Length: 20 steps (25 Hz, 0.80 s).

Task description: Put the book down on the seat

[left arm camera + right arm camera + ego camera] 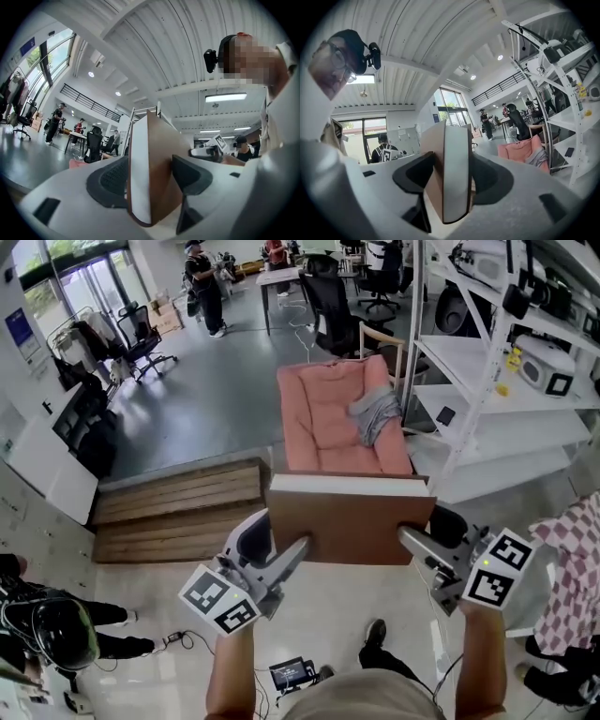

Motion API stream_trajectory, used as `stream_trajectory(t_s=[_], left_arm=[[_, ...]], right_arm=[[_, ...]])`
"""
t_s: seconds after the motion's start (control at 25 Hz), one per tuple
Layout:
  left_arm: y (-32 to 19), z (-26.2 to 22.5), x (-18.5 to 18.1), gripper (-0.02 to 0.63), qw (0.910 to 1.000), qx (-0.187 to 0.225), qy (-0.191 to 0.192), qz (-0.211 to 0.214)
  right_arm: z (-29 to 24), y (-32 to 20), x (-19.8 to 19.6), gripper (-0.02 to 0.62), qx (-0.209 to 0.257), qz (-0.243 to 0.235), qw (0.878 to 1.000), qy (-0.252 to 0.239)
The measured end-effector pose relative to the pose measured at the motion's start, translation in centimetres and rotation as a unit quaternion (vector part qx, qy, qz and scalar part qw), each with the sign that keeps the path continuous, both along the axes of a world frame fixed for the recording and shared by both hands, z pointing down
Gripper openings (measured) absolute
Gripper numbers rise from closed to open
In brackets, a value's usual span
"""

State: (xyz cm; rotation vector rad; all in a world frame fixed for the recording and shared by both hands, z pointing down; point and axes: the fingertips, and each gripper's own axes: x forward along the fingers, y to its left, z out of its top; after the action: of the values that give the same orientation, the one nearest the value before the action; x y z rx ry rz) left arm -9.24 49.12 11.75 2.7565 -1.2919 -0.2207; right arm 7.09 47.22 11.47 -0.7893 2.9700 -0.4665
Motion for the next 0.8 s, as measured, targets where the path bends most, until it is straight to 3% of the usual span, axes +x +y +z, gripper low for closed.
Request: stream_trajectory(t_s=[0.8], left_arm=[[-17.1, 1.6, 4.1, 0.268, 0.9979, -0.032, -0.009, -0.056]], right_arm=[[1.9, -18.9, 3.7, 0.238, -0.022, -0.055, 0.998, -0.006]])
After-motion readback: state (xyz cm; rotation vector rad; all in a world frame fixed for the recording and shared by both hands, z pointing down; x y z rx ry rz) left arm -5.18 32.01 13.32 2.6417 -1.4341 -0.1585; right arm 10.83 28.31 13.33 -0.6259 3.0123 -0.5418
